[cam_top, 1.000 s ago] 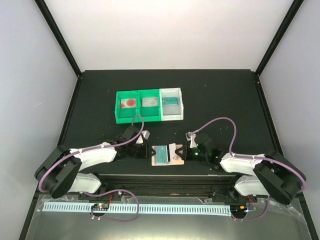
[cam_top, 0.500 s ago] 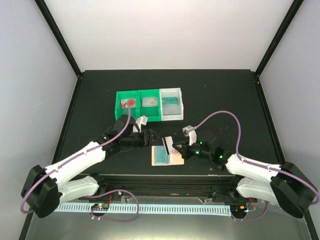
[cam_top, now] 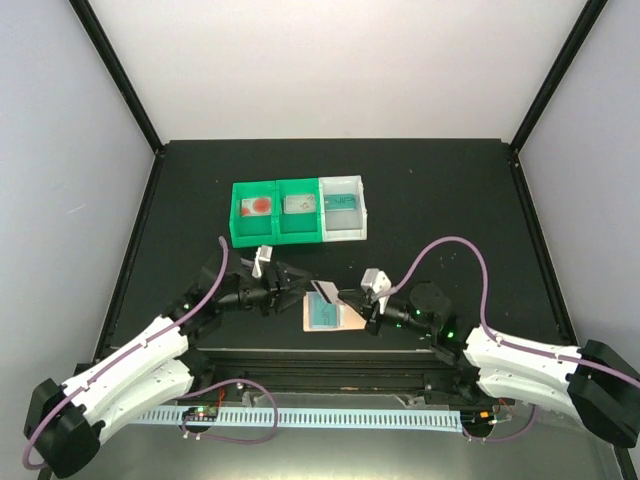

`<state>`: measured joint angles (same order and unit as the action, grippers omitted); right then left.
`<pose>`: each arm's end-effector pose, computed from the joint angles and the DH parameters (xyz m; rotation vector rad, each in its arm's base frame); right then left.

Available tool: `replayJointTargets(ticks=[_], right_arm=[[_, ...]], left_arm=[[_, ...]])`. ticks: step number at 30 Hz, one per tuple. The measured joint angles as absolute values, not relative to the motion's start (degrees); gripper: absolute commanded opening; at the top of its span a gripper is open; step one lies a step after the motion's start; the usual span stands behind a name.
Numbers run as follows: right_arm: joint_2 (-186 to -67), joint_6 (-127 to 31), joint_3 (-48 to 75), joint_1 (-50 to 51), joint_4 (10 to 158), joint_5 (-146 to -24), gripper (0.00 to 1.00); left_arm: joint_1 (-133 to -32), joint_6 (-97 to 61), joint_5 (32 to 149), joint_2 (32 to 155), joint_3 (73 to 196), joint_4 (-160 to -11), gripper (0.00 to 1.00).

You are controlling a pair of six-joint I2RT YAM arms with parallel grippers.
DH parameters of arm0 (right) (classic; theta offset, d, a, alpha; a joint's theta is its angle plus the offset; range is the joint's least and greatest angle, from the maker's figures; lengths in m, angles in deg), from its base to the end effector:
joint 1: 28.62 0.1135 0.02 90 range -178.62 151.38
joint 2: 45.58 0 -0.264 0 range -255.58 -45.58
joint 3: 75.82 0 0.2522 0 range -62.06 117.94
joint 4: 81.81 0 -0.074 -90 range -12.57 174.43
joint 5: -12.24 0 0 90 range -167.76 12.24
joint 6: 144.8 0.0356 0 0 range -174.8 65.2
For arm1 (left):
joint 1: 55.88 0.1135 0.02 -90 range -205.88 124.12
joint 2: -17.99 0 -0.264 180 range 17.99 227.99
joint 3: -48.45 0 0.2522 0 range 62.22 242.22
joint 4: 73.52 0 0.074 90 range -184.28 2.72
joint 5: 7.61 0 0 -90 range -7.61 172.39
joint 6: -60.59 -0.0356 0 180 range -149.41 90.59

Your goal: Take the credit cards out of the card holder

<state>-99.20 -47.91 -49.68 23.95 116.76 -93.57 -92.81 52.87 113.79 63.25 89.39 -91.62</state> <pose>0.1103 0.1600 0.1929 -0.9029 1.5886 0.9885 0.1345 -0.1243 0.2422 -0.5081 2.3860 -1.7248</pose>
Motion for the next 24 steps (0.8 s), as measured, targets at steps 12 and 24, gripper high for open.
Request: replayJointTargets(ticks=[12,24], right_arm=[[-102.42,-68.52,-47.51,31.45,117.51,-83.39,0.01],[-103.84,-78.66,-47.42,33.33,119.74,-79.63,0.01]], left_arm=[[-92.81,63.47,114.18,58.61,83.17,-88.19,0.68],[-92.81,65.55,115.21,58.48,81.55,-85.45,0.54]])
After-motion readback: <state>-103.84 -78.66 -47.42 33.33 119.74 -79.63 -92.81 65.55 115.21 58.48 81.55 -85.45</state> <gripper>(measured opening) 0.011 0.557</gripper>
